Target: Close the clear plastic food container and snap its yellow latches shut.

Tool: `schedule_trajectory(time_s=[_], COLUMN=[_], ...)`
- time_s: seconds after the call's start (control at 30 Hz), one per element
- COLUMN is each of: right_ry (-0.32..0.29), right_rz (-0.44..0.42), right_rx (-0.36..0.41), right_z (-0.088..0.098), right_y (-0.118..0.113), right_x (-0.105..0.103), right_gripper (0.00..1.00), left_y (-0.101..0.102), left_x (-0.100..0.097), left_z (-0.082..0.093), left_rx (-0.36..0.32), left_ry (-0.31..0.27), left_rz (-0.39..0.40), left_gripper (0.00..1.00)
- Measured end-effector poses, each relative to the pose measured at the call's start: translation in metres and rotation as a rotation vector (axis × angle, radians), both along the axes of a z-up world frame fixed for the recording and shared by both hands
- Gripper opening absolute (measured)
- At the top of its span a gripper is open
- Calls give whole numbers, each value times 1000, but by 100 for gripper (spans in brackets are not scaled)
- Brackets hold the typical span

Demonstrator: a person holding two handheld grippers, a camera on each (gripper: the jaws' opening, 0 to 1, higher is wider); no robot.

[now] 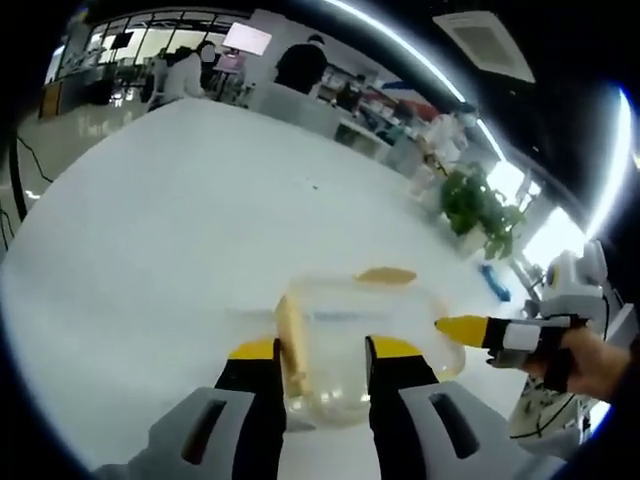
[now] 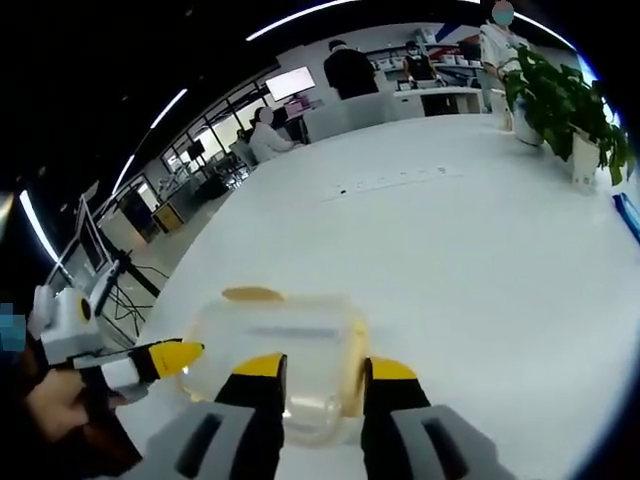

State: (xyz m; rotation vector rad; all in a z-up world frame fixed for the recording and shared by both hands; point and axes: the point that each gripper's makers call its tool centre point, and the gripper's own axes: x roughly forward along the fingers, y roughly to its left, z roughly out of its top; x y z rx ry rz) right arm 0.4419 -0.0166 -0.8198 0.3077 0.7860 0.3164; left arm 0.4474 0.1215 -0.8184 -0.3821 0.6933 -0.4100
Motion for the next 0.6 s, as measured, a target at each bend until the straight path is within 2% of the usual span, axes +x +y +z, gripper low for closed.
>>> schedule_trajectory(time_s=[0.07,0.23,0.3,0.37,0.47,0.6], right_ry=[-4,-16,-15,-13,-8,-1], right_rz=[2,47,63,65,54,46], right_rx=[19,-6,-17,-22,-10,7], right_z=[-1,2,2,2,1,1], right_y=[-1,1,0,-1,-2,-2], right_x=[1,0,0,0,0,-1], right_gripper=[28,29,29,29,30,31], left_y=[0,2,3,3,1,1], left_x=[0,1,0,-1,-1,0], left_z=[1,1,0,-3,-3,2], left_rx=[36,28,26,0,1,54], left_ry=[-39,-44,-35,-1,-5,-43], left_rz=[-35,-24,-31,-25,-29,-42], left_gripper=[31,34,36,39,39,38])
